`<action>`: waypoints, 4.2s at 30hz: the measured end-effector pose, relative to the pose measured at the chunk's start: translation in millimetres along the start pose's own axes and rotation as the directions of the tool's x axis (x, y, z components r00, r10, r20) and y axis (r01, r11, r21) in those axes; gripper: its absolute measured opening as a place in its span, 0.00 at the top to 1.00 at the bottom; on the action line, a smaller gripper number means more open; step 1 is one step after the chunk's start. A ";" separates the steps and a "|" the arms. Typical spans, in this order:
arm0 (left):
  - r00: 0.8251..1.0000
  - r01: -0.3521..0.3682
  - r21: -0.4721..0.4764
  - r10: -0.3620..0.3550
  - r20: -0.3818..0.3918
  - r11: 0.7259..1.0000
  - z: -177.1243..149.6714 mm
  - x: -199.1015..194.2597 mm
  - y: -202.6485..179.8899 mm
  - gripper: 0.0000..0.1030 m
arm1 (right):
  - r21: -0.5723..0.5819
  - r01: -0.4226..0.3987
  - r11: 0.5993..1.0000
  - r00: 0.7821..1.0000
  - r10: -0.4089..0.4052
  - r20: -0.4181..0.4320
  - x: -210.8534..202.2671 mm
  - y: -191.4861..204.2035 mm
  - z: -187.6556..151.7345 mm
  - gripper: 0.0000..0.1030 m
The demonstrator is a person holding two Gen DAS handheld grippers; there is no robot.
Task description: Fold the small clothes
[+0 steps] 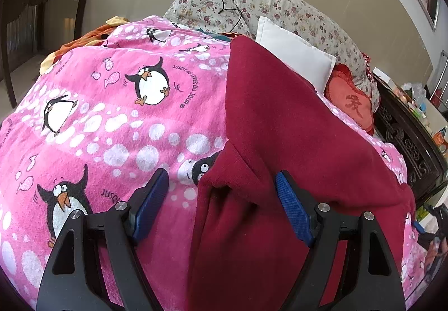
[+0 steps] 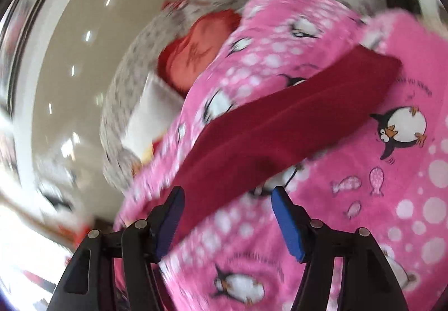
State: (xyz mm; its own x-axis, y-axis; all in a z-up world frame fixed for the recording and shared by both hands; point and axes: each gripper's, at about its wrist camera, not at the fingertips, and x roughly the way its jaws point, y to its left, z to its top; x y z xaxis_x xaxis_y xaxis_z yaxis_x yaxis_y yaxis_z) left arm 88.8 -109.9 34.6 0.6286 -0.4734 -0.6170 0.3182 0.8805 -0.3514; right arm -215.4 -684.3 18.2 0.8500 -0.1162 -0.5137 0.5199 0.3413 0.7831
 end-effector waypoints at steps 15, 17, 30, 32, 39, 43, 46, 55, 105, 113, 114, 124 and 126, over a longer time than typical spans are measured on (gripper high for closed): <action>1.000 0.019 -0.019 -0.019 0.015 1.000 2.4 -3.1 2.5 0.22 | -0.149 -0.085 0.985 0.982 0.108 0.157 -11.9 23.8 31.4 0.86; 0.999 0.031 -0.025 -0.030 0.038 0.999 5.0 -8.8 3.3 0.22 | -0.268 -0.135 0.954 0.972 0.180 0.150 -30.5 68.0 21.0 0.86; 0.986 0.121 -0.098 -0.109 0.123 0.988 14.6 -35.1 23.4 0.22 | -0.790 -0.411 0.454 0.911 0.170 -0.376 90.9 326.1 -227.6 0.83; 0.986 0.130 -0.136 -0.113 0.123 0.982 15.8 -35.2 32.0 0.22 | -0.790 -0.414 0.452 0.888 0.009 -0.460 142.6 323.1 -264.7 0.80; 0.976 0.184 -0.173 -0.159 0.149 0.968 16.5 -43.0 36.6 0.22 | -0.774 -0.373 0.512 0.897 -0.016 -0.443 145.7 280.9 -255.9 0.60; 0.975 0.174 -0.065 -0.162 0.151 0.983 12.4 -45.9 11.8 0.22 | -0.747 -0.338 0.573 0.925 0.056 -0.375 99.3 253.0 -224.6 0.57; 0.987 0.105 -0.051 -0.098 0.127 0.993 19.0 -35.7 -0.1 0.22 | -0.701 -0.321 0.637 0.939 0.118 -0.323 77.9 238.5 -197.8 0.54; 0.995 -0.049 0.127 0.038 0.091 0.991 53.5 3.0 -35.9 0.28 | -0.594 -0.351 0.724 0.920 0.151 -0.361 83.2 204.2 -174.7 0.54; 0.992 -0.113 0.245 0.095 0.087 0.963 59.0 40.3 -70.5 0.38 | -0.832 0.044 0.553 0.970 -0.223 -0.097 123.9 203.8 -131.1 0.52; 0.995 -0.100 0.195 0.094 0.040 0.976 34.7 19.4 -51.9 0.38 | -0.916 0.110 0.386 0.945 -0.326 -0.024 99.3 193.3 -175.6 0.51; 0.994 -0.112 0.207 0.107 0.034 0.972 29.9 22.5 -53.1 0.38 | -0.904 0.098 0.417 0.952 -0.304 -0.037 100.6 186.6 -171.0 0.50; 0.998 -0.037 0.161 0.043 -0.036 0.986 11.7 -36.4 -35.9 0.37 | -0.829 -0.025 0.559 0.971 -0.185 -0.154 3.6 178.9 -166.2 0.50; 0.998 -0.015 0.151 0.025 -0.061 0.988 1.7 -52.5 -29.2 0.37 | -0.810 -0.064 0.582 0.966 -0.167 -0.196 -24.1 170.7 -168.7 0.49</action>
State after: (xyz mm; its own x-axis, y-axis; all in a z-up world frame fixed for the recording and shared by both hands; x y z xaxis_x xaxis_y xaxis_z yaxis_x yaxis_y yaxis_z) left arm 47.7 -110.7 78.5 0.5919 -0.4521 -0.6673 0.4117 0.8813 -0.2319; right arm -161.3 -465.9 105.1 0.7182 0.0140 -0.6957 0.1798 0.9621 0.2050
